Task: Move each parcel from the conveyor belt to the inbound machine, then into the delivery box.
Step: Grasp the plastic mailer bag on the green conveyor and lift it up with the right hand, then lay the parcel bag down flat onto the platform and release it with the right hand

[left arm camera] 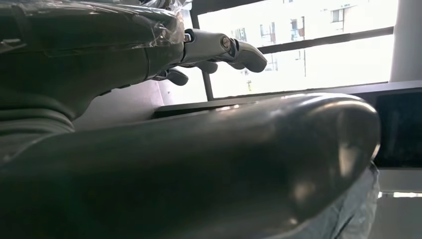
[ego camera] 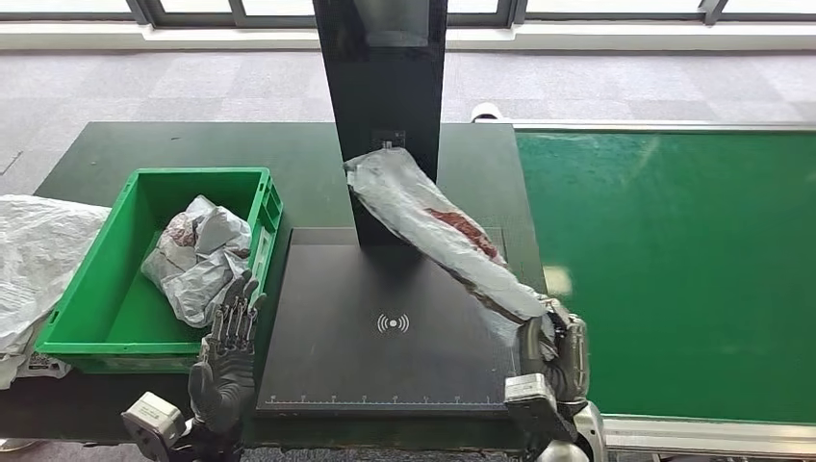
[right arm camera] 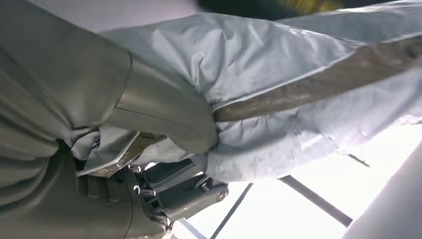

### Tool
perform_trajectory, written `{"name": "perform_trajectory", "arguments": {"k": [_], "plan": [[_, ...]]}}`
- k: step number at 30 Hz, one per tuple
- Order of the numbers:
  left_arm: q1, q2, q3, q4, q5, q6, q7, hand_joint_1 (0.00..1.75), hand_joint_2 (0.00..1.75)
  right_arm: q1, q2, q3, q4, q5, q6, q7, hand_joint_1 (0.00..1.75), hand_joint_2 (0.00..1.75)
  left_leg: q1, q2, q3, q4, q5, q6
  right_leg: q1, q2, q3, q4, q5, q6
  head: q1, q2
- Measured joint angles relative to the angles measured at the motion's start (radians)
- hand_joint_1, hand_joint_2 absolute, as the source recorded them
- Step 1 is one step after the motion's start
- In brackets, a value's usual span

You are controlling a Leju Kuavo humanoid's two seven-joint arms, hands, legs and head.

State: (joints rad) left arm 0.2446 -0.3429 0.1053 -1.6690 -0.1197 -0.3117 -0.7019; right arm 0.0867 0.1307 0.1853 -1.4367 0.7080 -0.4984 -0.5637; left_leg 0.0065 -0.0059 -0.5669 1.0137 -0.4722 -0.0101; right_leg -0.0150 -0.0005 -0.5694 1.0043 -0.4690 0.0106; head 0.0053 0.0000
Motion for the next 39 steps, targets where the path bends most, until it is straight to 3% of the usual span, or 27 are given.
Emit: {"name": "perform_trajectory", "arguments": {"k": [5,10,15,22,23,26,27,39], "plan": [[0.001,0.000,-0.001,-0.007,0.000,0.002,0.000,0.00,0.00,-0.037,0.025,0.052,0.069,0.014,0.018,0.014,1.75,1.75,0.000,-0.001,-0.001,0.000,0.001,-0.001,0.000,-0.001,0.000,0.000,0.000,0.000,0.000,0.000],[0.007,0.000,-0.003,-0.032,0.004,0.034,0.004,0.00,0.00,-0.119,0.062,0.071,0.211,0.078,0.151,0.067,1.75,1.75,0.000,0.001,-0.001,0.000,0.000,-0.001,0.000,0.002,-0.001,0.000,0.000,0.000,0.000,0.000],[0.022,-0.003,-0.006,-0.052,0.007,0.045,0.008,0.00,0.00,-0.199,0.089,0.072,0.407,0.122,0.159,0.102,1.75,1.75,0.000,0.000,-0.001,0.000,0.001,-0.002,0.000,0.000,-0.001,0.000,0.000,0.000,0.000,0.000],[0.022,-0.003,-0.006,-0.054,0.018,0.037,0.013,0.00,0.00,-0.199,0.098,0.061,0.472,0.165,0.178,0.125,1.75,1.75,0.000,0.000,-0.001,0.000,0.001,-0.002,0.000,0.000,-0.001,0.000,0.000,0.000,0.000,0.000],[0.022,-0.003,-0.006,-0.054,0.018,0.037,0.013,0.00,0.00,-0.197,0.098,0.059,0.472,0.167,0.179,0.127,1.64,1.75,0.000,0.000,-0.001,0.000,0.001,-0.002,0.000,0.000,-0.001,0.000,0.000,-0.001,0.000,0.000],[0.022,-0.003,-0.006,-0.054,0.018,0.035,0.016,0.00,0.00,-0.186,0.101,0.057,0.466,0.179,0.185,0.137,0.34,1.75,0.000,0.000,-0.001,0.000,0.001,-0.003,0.000,0.000,-0.002,0.000,0.000,-0.001,0.000,0.000],[0.022,-0.003,-0.006,-0.054,0.018,0.034,0.017,0.00,0.00,-0.179,0.102,0.055,0.458,0.185,0.189,0.138,0.00,1.75,0.000,0.000,-0.001,0.000,0.001,-0.003,0.000,0.000,-0.002,0.000,0.000,-0.001,0.000,0.000],[0.025,-0.003,-0.006,-0.074,0.037,0.066,0.075,0.00,0.00,-0.028,0.113,0.050,0.153,0.118,0.292,0.085,0.00,1.75,0.000,0.000,-0.002,0.000,0.001,-0.003,0.000,0.001,-0.002,0.000,0.000,-0.001,0.000,0.000]]}}
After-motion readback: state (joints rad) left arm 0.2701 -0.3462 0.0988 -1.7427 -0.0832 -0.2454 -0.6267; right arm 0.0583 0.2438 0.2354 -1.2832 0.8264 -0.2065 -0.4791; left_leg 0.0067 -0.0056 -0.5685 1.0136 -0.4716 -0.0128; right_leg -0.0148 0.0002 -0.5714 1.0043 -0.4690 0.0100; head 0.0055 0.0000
